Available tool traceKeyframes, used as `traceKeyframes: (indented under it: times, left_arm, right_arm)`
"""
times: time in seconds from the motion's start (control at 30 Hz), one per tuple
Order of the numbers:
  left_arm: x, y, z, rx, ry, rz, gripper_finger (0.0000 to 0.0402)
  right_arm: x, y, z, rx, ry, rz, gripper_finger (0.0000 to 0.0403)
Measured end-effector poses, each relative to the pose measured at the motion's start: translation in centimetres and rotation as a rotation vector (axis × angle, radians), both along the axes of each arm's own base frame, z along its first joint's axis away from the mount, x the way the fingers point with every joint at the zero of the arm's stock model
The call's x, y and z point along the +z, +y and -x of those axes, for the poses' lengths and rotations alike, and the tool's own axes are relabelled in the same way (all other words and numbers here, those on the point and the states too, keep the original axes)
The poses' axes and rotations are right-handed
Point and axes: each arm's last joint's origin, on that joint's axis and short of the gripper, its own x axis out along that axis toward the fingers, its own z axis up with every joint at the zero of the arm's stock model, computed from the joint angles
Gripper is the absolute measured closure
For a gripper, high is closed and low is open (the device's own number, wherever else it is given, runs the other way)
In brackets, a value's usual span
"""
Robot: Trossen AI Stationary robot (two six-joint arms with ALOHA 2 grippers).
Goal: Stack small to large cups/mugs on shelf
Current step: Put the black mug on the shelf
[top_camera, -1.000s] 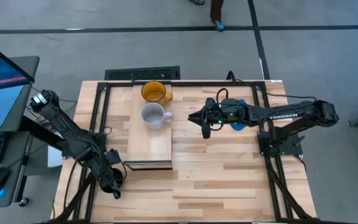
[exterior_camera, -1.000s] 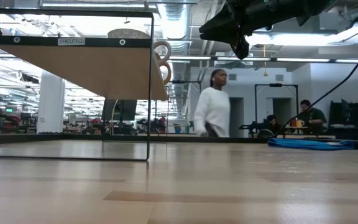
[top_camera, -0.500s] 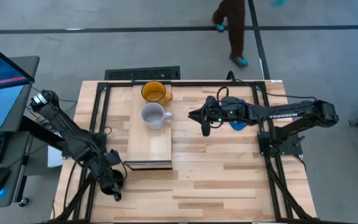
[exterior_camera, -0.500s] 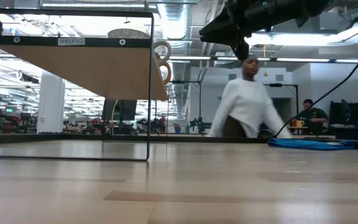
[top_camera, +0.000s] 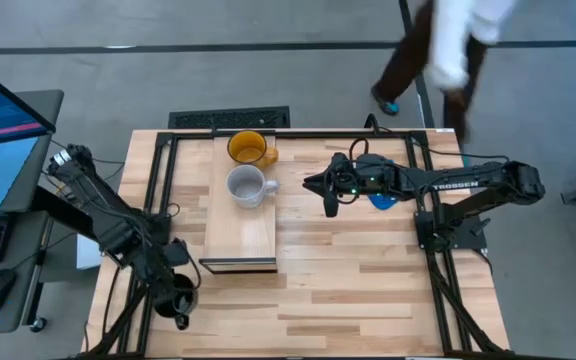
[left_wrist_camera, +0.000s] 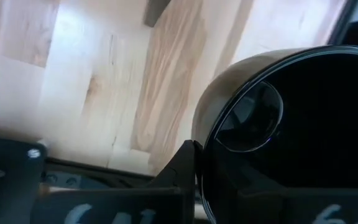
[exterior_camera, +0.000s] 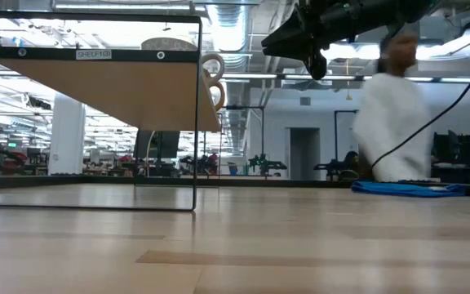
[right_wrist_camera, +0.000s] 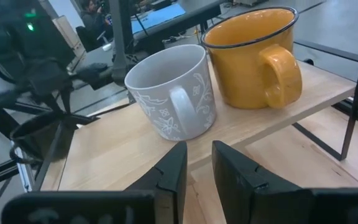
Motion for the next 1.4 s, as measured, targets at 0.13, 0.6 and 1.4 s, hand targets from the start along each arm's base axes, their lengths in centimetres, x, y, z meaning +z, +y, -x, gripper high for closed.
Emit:
traceKeyframes:
  times: [0.13, 0.6, 1.4]
  left_arm:
    - [2.3, 0.3, 0.2, -0.032, -0.011, -0.005, 0.0396]
    - [8.5, 1.4, 0.7, -0.005, -0.182, -0.023, 0.0396]
    - [11.2, 7.2, -3.0, 0.708, -0.345, -0.082, 0.0396]
  right_arm:
    - [0.0, 0.0, 0.0, 0.0, -0.001, 0.0, 0.0305]
    - [1.2, 0.0, -0.2, 0.0, -0.122, 0.014, 0.0305]
    - [0.7, -1.9, 0.1, -0.067, -0.078, 0.012, 0.0305]
